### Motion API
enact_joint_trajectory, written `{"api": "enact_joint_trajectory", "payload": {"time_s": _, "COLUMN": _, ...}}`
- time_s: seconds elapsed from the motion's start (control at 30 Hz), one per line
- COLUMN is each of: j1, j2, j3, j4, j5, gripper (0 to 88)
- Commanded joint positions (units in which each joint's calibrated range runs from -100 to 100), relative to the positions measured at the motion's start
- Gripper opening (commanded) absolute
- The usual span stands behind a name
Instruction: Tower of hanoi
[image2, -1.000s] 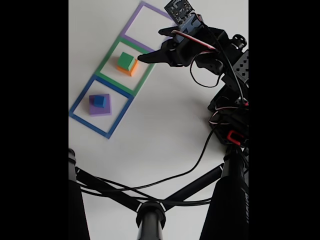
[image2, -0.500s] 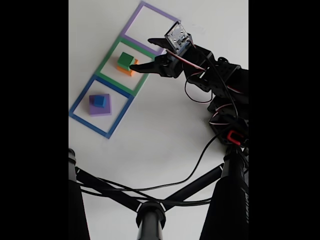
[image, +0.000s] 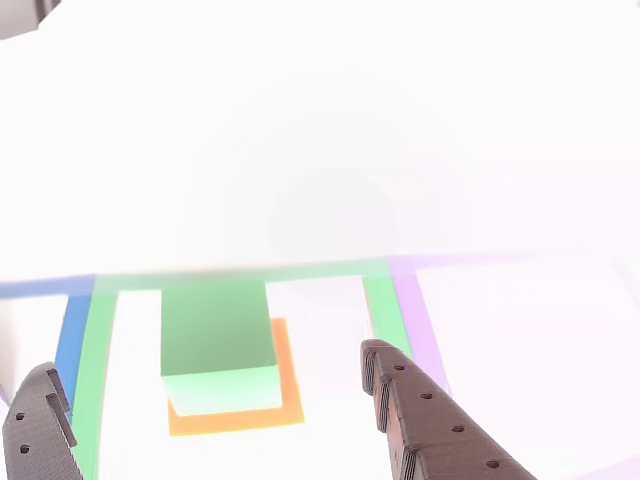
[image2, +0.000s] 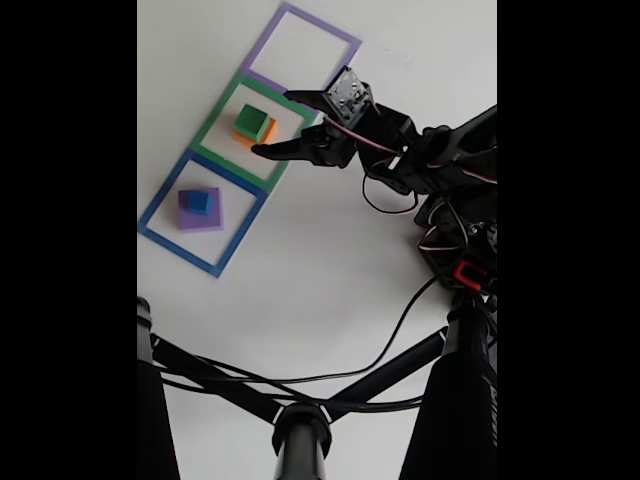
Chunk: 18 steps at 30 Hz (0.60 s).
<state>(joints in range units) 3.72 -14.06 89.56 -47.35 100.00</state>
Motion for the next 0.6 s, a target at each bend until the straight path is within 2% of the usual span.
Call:
{"api": "enact_joint_trajectory", "payload": {"time_s": 0.0, "j1": -1.71, "j2": 6.18, "j3": -3.56, "j4": -7.39, "j5": 0.0, "gripper": 33.5}}
{"api": "enact_joint_trajectory", "payload": {"time_s": 0.57, "j1": -1.62, "j2": 24.59, "j3": -13.65, "j4": -16.94, "j5": 0.0, "gripper": 32.3}}
